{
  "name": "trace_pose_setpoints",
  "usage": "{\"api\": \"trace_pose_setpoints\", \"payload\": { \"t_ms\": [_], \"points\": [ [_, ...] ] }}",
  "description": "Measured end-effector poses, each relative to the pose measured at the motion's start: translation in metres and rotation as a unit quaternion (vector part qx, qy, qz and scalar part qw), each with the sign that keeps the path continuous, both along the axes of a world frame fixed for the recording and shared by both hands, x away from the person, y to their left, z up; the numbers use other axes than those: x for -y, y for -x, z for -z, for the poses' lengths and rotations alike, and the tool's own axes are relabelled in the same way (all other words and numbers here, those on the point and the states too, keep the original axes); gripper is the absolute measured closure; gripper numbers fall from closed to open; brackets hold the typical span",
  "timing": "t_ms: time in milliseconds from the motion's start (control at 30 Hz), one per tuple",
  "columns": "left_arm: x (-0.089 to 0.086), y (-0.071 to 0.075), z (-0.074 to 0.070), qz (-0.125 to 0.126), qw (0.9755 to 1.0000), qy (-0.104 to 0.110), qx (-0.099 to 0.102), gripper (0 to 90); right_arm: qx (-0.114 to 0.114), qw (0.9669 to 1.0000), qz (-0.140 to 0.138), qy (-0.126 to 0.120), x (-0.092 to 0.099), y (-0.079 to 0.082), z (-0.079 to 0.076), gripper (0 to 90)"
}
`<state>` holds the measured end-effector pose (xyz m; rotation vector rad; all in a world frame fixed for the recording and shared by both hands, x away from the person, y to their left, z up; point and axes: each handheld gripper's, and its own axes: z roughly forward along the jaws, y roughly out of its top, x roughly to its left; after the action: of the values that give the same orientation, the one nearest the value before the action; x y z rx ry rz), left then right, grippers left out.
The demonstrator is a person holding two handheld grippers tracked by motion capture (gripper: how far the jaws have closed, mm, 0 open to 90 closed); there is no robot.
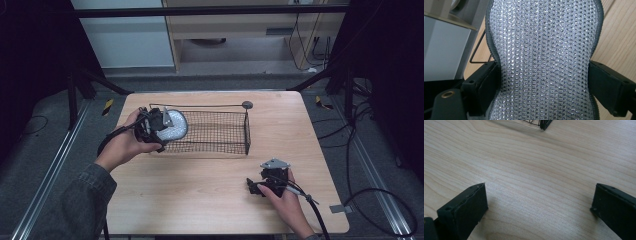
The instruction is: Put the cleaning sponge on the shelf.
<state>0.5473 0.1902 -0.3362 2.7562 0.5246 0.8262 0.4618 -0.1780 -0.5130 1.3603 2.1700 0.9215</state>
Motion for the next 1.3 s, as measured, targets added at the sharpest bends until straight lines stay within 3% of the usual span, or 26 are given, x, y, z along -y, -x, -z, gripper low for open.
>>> {"api": "trace_pose_setpoints", "payload": {
  "t_ms": [100,400,867,1167,1300],
  "points": [
    [0.001,-0.006,0.003,-0.011,0.9999,-0.009,-0.002,12.7,0.000,1.0000,-0.001,0.000,0.000,0.000,0.000,0.4],
    [0.003,-0.021,0.001,-0.004,1.0000,-0.008,0.002,12.8,0.001,1.0000,-0.003,0.000,0.000,-0.001,0.000,0.4],
    [0.001,-0.032,0.009,-0.004,0.9999,-0.012,0.005,13.5,0.001,1.0000,-0.001,0.000,0.000,-0.001,0.000,0.4],
    [0.007,-0.044,0.012,0.014,0.9997,-0.012,0.017,13.4,0.002,1.0000,-0.001,0.000,0.000,-0.001,0.000,0.4],
    [0.012,-0.052,0.016,0.026,0.9996,-0.008,0.012,13.3,0.000,1.0000,-0.001,0.001,0.000,-0.001,0.000,0.4]
  ]
}}
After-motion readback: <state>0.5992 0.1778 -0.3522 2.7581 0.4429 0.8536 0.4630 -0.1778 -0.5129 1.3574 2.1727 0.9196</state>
